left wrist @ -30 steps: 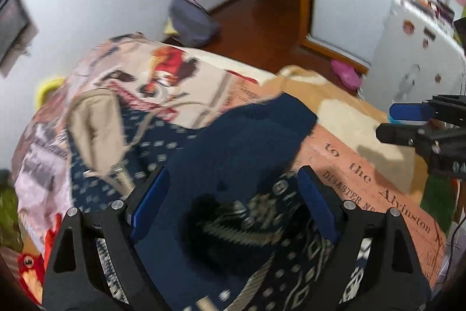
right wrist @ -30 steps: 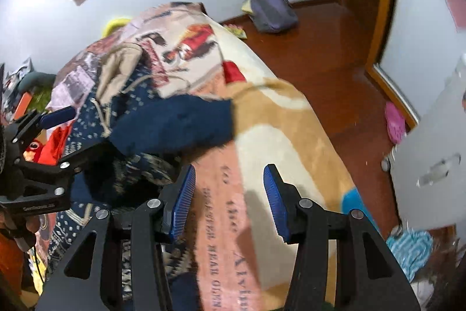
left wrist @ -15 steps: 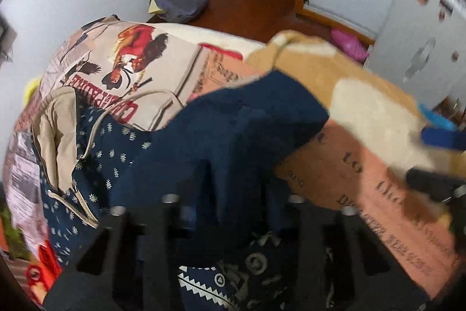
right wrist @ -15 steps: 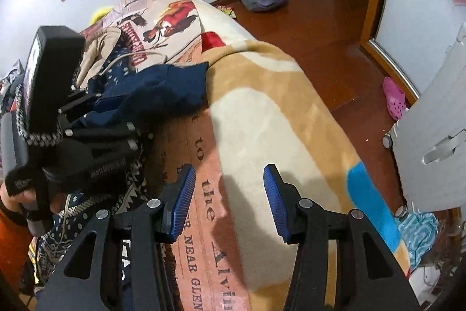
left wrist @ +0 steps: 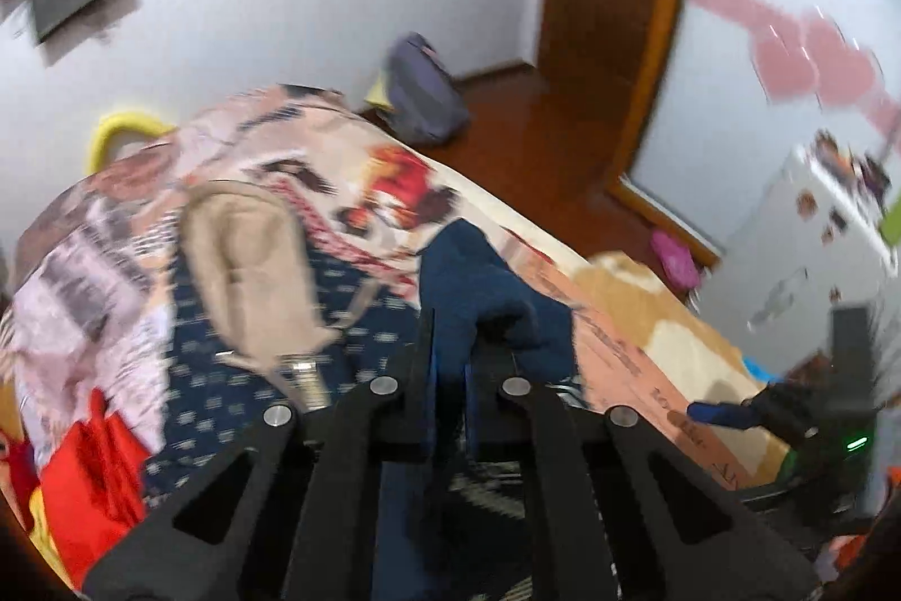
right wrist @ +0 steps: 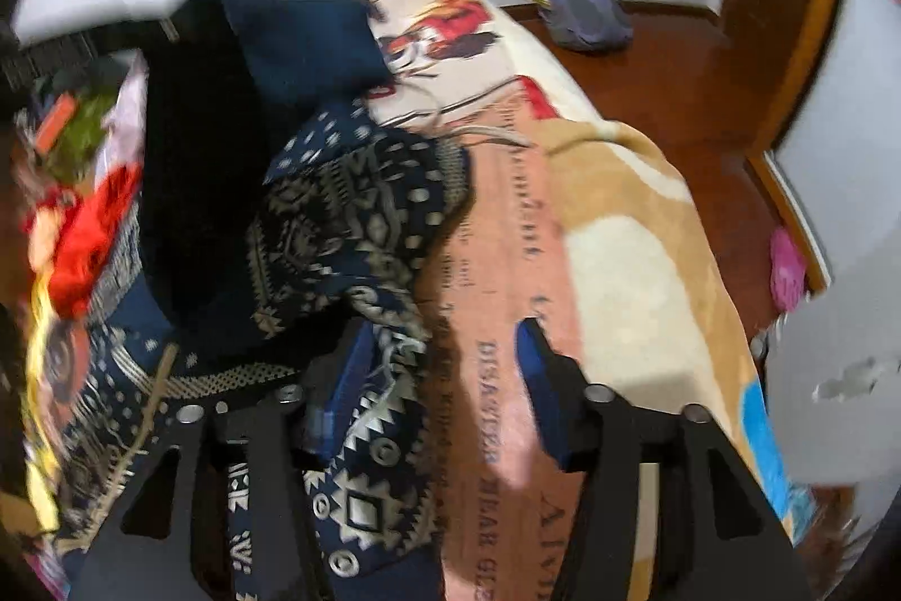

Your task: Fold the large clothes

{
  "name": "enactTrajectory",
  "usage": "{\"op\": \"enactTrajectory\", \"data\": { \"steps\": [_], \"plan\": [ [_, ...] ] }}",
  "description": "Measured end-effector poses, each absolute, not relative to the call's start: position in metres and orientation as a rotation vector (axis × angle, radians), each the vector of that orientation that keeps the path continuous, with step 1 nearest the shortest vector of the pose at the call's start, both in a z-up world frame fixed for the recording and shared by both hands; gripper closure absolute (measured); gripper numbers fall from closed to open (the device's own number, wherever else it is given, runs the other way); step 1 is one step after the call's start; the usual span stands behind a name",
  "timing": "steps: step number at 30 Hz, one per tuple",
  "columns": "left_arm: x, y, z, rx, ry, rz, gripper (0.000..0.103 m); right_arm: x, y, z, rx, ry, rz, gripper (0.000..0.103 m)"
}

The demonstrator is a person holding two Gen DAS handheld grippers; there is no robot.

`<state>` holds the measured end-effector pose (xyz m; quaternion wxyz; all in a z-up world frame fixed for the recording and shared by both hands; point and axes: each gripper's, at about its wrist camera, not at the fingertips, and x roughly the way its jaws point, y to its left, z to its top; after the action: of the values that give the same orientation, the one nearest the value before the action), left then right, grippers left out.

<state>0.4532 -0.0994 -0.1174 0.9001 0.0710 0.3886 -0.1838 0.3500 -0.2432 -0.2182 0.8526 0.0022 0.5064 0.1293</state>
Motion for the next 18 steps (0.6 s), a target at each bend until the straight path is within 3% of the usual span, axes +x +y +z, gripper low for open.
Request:
{"op": "enactTrajectory", "data": {
  "steps": [6, 10, 18],
  "plan": [
    [0.430, -0.032, -0.105, 0.140, 0.741, -0.257, 0.097, 0.373, -0.215, -0.244, -0.135, 1.108, 0.220, 0.048],
    [0.411, 0.012, -0.112, 0.150, 0.715, -0.162, 0.097, 0.378, -0.224, -0.243, -0.073, 1.073, 0.163, 0.048],
    [0.383, 0.098, -0.181, 0.054, 0.884, -0.038, 0.097, 0.375, -0.244, -0.250, 0.035, 1.084, 0.094, 0.047]
  ]
}}
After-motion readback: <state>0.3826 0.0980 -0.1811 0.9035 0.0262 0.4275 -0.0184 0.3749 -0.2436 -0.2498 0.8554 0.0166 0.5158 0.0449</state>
